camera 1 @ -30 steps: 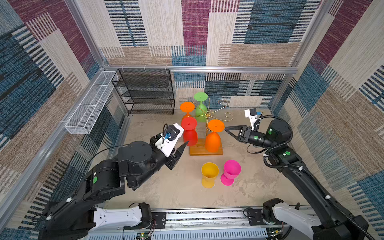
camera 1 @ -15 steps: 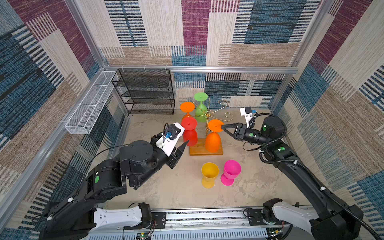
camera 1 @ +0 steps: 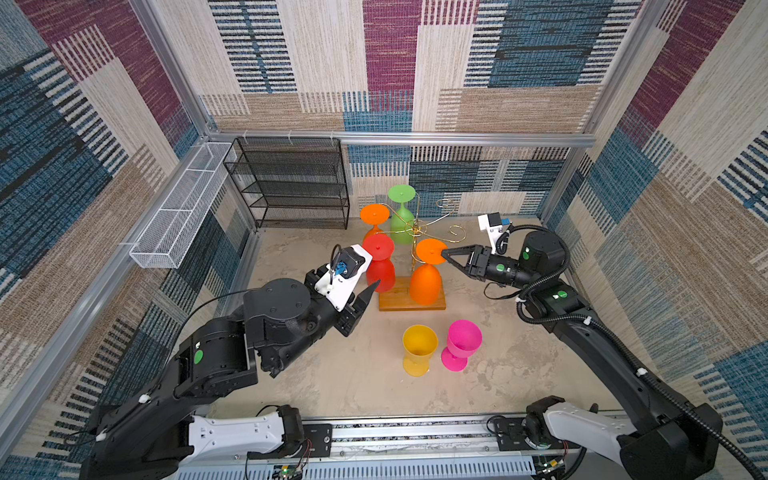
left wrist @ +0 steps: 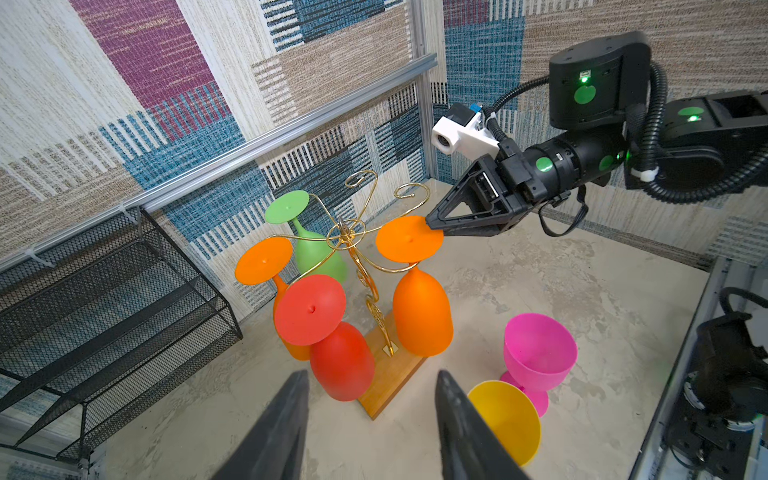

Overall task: Take the wine glass off the wine glass rack
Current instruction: 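Close the right gripper on the foot of the orange glass on the rack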

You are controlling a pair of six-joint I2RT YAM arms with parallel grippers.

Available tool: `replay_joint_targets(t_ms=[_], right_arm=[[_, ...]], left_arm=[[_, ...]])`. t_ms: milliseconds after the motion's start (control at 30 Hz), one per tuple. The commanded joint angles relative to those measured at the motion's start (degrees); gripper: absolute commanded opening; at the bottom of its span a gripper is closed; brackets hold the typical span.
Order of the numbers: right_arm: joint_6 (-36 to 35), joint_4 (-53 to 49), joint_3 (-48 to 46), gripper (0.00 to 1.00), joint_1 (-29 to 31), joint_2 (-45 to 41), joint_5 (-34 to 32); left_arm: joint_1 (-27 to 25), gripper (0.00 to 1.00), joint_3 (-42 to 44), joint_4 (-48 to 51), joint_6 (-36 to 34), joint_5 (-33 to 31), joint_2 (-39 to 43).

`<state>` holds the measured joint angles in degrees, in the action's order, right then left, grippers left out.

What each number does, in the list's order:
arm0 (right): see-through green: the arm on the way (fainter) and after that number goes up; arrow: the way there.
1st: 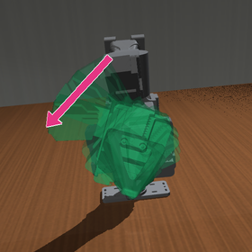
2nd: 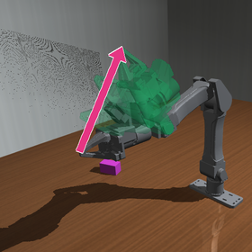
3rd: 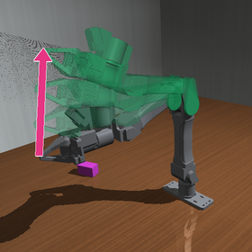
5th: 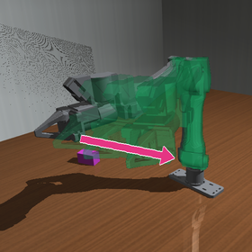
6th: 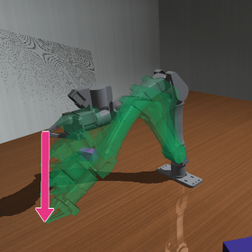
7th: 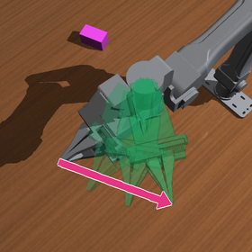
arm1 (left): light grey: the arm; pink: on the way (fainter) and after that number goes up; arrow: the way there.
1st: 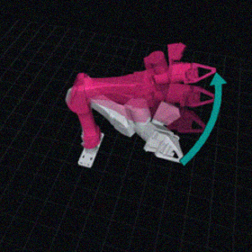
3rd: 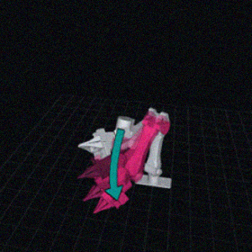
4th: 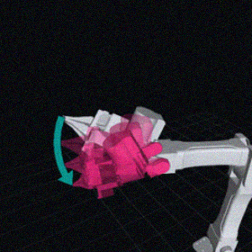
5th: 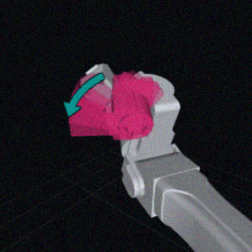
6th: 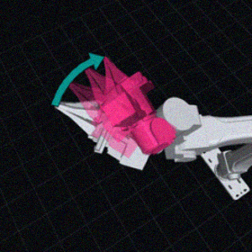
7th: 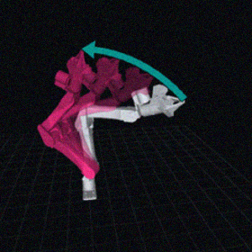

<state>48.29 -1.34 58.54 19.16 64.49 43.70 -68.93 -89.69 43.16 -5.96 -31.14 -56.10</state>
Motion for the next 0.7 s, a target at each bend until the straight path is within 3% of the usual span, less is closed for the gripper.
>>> replay_joint_targets(t_ms=[0, 667], right_arm=[[-0.3, 1.5, 0.6, 0.28, 0.0, 0.2, -0.2], [4.3, 5.6, 0.0, 0.12, 0.0, 0.9, 2.8]], left_arm=[[0.3, 0.52, 0.2, -1.1, 1.1, 0.4, 0.0], [1.6, 0.51, 1.5, -1.0, 1.9, 1.5, 1.0]])
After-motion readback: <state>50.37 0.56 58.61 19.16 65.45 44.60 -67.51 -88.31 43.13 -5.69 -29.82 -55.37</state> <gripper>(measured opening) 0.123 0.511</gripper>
